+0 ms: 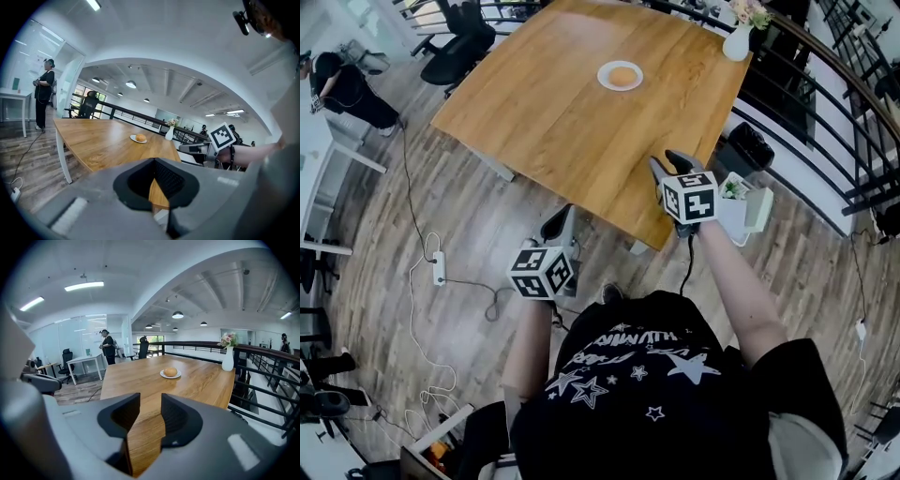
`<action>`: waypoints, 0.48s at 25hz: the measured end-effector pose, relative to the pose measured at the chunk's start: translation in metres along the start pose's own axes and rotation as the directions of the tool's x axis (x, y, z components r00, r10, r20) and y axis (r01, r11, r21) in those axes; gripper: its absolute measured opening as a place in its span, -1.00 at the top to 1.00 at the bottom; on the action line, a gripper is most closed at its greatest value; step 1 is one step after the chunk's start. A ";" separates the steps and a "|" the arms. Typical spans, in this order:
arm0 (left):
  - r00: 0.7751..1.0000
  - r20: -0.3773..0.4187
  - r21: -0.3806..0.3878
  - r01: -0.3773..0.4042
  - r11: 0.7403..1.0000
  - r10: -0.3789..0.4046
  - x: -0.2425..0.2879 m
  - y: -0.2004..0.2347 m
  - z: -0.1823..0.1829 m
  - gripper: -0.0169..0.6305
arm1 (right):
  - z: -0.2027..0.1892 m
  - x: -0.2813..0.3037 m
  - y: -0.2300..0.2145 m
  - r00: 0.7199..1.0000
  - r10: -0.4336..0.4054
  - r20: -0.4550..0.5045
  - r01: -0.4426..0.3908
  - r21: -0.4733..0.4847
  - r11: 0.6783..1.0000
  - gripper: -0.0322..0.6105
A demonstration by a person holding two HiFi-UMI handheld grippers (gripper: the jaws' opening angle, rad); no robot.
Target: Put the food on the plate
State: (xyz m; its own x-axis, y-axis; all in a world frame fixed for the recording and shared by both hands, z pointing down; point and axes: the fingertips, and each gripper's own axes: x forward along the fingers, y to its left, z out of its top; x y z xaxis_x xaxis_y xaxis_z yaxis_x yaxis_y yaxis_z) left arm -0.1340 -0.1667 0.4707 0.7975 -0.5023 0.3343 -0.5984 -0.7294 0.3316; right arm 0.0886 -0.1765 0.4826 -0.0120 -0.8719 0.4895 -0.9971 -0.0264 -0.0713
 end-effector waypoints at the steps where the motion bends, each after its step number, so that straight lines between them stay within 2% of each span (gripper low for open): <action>1: 1.000 0.004 -0.003 -0.006 1.000 0.006 -0.002 -0.003 0.000 0.95 | -0.001 -0.004 0.000 1.000 0.001 0.007 -0.001 0.009 1.000 0.47; 5: 1.000 0.003 0.001 -0.014 1.000 0.014 -0.005 -0.027 -0.006 0.95 | -0.009 -0.027 0.000 0.999 0.027 0.020 -0.028 0.033 0.999 0.59; 10: 1.000 0.014 0.016 0.002 1.000 -0.002 -0.007 -0.080 -0.024 0.95 | -0.030 -0.070 -0.011 0.998 0.036 0.046 -0.038 0.036 0.999 0.87; 12: 1.000 0.010 0.008 -0.005 1.000 0.005 -0.012 -0.096 -0.033 0.95 | -0.035 -0.089 -0.011 0.996 0.050 0.070 -0.052 0.023 0.998 0.89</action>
State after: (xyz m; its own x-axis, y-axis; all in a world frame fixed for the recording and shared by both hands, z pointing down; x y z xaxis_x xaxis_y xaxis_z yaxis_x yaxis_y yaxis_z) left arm -0.0885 -0.0749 0.4641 0.7950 -0.5105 0.3275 -0.6020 -0.7305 0.3224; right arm 0.0979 -0.0810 0.4702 -0.0563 -0.9044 0.4229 -0.9932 0.0076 -0.1160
